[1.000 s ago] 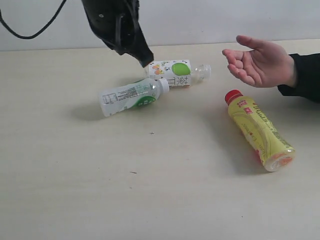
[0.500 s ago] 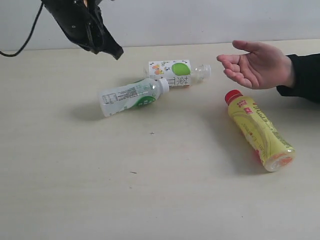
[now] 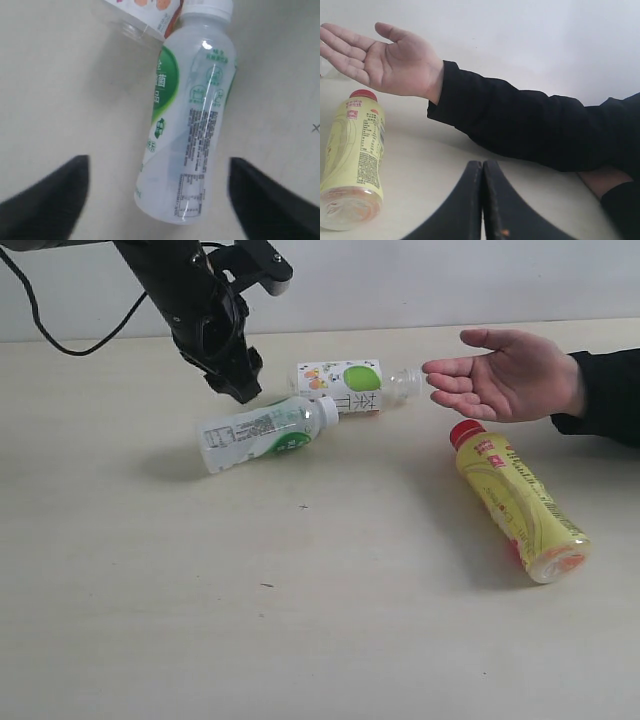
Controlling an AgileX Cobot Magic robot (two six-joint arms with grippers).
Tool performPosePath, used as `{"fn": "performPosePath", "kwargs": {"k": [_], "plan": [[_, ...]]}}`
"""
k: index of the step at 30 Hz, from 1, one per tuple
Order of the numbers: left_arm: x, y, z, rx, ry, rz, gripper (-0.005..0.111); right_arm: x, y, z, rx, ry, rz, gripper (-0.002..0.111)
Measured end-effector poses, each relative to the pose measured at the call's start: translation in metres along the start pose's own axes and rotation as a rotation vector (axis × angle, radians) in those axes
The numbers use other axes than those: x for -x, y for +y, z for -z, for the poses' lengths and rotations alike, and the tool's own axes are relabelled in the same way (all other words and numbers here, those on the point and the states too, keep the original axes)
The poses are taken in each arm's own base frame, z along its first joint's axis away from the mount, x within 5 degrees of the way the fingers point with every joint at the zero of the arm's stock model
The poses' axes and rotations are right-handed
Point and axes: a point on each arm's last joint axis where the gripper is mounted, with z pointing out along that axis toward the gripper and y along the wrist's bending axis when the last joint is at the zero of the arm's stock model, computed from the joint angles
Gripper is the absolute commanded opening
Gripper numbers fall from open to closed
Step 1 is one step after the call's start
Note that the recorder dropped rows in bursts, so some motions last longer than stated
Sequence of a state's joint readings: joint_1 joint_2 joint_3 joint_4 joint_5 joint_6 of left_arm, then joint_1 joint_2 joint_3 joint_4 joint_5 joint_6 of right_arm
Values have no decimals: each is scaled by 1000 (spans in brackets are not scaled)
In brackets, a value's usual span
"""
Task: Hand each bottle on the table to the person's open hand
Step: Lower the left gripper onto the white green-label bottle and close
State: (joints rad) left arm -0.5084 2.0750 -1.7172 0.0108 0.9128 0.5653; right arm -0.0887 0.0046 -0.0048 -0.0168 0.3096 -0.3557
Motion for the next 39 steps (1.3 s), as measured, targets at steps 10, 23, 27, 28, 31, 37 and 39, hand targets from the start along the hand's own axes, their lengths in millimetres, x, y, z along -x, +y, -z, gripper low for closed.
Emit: {"fn": "performPosePath", "kwargs": {"k": [10, 23, 27, 28, 31, 37, 39], "plan": [[1, 1, -19, 8, -12, -6, 105, 0, 0, 0, 0, 0, 0, 0], [-11, -7, -77, -50, 83, -34, 105, 0, 0, 0, 0, 0, 0, 0], [-12, -8, -80, -53, 87, -34, 105, 0, 0, 0, 0, 0, 0, 0], [-12, -8, -80, -53, 87, -34, 105, 0, 0, 0, 0, 0, 0, 0], [-12, -8, -80, -53, 87, -34, 105, 0, 0, 0, 0, 0, 0, 0], [-13, -9, -84, -59, 95, -36, 105, 0, 0, 0, 0, 0, 0, 0], [-15, -10, -88, -64, 103, -38, 105, 0, 0, 0, 0, 0, 0, 0]]}}
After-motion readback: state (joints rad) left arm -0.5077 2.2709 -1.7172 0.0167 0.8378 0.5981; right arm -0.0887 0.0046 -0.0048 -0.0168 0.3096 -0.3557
